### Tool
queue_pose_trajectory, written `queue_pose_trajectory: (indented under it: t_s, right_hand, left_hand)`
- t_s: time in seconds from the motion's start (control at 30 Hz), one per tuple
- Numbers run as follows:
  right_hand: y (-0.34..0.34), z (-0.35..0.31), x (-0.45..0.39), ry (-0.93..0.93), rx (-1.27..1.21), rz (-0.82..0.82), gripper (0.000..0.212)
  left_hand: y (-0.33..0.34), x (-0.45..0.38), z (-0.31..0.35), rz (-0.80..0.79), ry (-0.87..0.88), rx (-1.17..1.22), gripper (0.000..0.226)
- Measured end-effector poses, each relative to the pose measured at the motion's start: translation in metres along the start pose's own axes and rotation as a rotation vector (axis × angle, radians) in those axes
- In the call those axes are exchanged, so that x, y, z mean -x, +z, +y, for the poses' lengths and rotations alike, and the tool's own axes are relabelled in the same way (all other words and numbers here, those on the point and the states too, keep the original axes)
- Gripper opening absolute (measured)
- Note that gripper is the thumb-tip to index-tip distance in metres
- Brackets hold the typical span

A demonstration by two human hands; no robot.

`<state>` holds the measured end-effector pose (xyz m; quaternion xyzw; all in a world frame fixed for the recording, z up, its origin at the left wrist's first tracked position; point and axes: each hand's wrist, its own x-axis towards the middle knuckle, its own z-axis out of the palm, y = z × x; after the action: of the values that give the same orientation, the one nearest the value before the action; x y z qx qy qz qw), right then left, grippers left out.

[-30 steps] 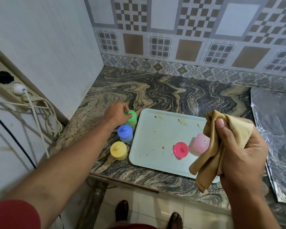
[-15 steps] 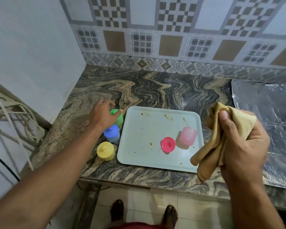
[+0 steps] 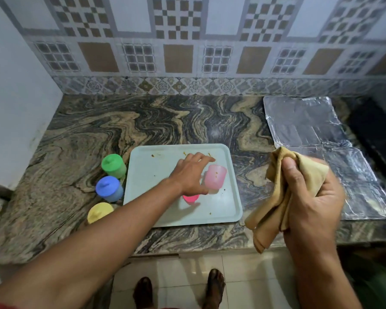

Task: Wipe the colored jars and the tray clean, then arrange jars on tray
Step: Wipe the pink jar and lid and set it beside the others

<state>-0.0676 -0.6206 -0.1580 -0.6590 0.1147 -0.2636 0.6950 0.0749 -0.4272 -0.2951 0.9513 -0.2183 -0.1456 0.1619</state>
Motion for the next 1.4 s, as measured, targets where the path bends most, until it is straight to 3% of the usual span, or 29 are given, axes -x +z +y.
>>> queue_pose_trajectory:
  t_s: [0.13,0.23,0.33,0.47,0.63,0.9,1.0,1.27,1.4]
  right_hand:
    - [-0.016,0.002,0.006,0.010,0.032,0.008,0.018]
    - [-0.029,0.005,0.010,0.031,0.039,0.032,0.022]
    - [-0.034,0.009,0.011,0.051,0.040,0.034,0.026]
    - [-0.029,0.010,0.010,0.069,0.040,0.062,0.012]
    - [-0.009,0.002,0.007,-0.114,0.218,0.025,0.021]
    - [0.037,-0.010,0.004,-0.553,0.459,-0.139,0.018]
    - [0.051,-0.010,0.001,-0.624,0.496,-0.169,0.016]
    - [0.071,-0.022,-0.013,-0.516,0.437,-0.189,0.019]
    - [0.068,-0.018,-0.010,-0.367,0.148,-0.091,0.018]
  left_hand:
    - [0.020,-0.019,0.011,-0.024,-0.022,0.017,0.095]
    - [0.025,-0.024,0.009,0.019,-0.017,0.114,0.081]
    - [0.017,-0.018,0.011,0.113,0.014,0.273,0.075]
    - [-0.014,0.005,0.026,0.329,0.100,0.393,0.074]
    - [-0.060,0.053,0.047,0.554,0.151,0.438,0.077]
    - [-0.105,0.114,0.075,0.720,0.132,0.359,0.071]
    - [-0.115,0.130,0.081,0.779,0.118,0.287,0.071]
    - [-0.120,0.151,0.073,0.875,0.090,0.234,0.070]
    - [-0.121,0.156,0.066,0.902,0.061,0.407,0.072]
